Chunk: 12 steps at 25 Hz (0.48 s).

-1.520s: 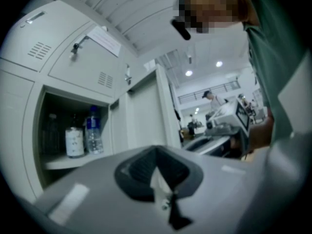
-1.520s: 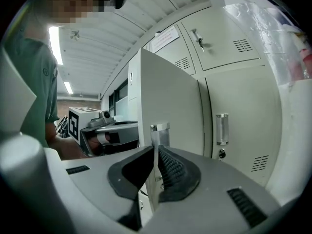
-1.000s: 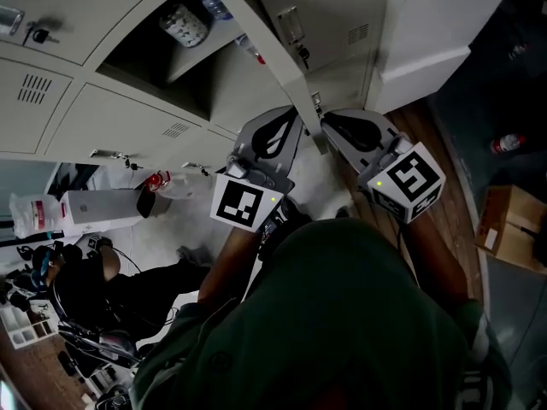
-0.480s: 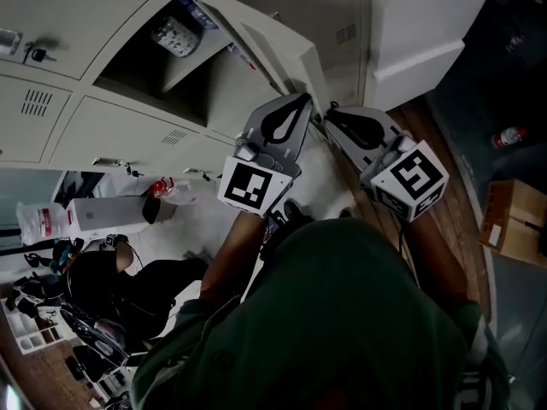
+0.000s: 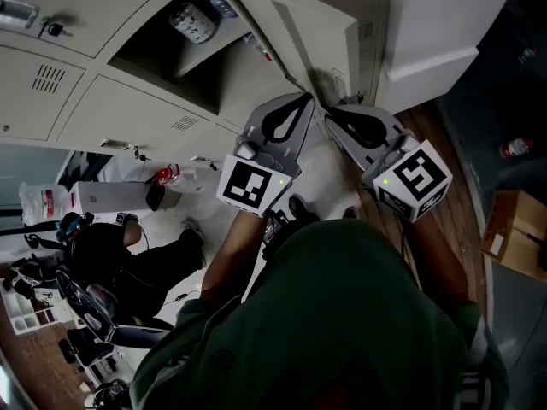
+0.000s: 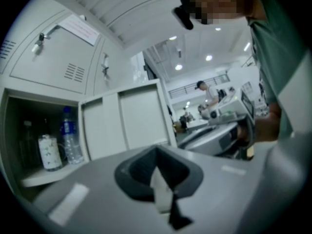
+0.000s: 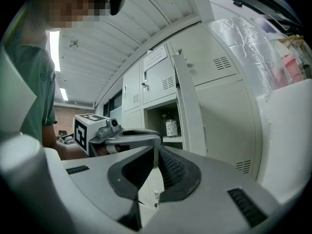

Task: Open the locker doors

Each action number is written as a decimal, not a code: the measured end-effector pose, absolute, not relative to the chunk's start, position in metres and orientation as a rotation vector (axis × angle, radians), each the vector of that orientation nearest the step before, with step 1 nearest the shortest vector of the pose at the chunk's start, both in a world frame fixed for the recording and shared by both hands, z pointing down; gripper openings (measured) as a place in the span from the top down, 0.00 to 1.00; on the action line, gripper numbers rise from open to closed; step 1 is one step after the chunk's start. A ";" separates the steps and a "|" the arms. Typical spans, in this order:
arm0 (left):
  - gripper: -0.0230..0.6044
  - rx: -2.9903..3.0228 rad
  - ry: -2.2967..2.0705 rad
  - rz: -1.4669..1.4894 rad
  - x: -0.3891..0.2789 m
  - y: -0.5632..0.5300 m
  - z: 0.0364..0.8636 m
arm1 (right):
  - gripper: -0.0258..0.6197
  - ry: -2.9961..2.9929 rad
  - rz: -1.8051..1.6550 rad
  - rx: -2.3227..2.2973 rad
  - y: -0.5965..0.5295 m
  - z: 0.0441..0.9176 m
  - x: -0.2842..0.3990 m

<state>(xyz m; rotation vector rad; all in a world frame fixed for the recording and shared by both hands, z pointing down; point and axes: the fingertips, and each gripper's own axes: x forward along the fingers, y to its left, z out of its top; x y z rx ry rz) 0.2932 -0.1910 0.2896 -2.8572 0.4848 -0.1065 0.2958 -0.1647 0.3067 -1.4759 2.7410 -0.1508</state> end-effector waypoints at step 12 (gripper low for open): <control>0.99 -2.800 0.829 -0.107 0.179 -0.210 0.283 | 0.92 2.870 -0.124 -1.271 -0.181 0.300 0.219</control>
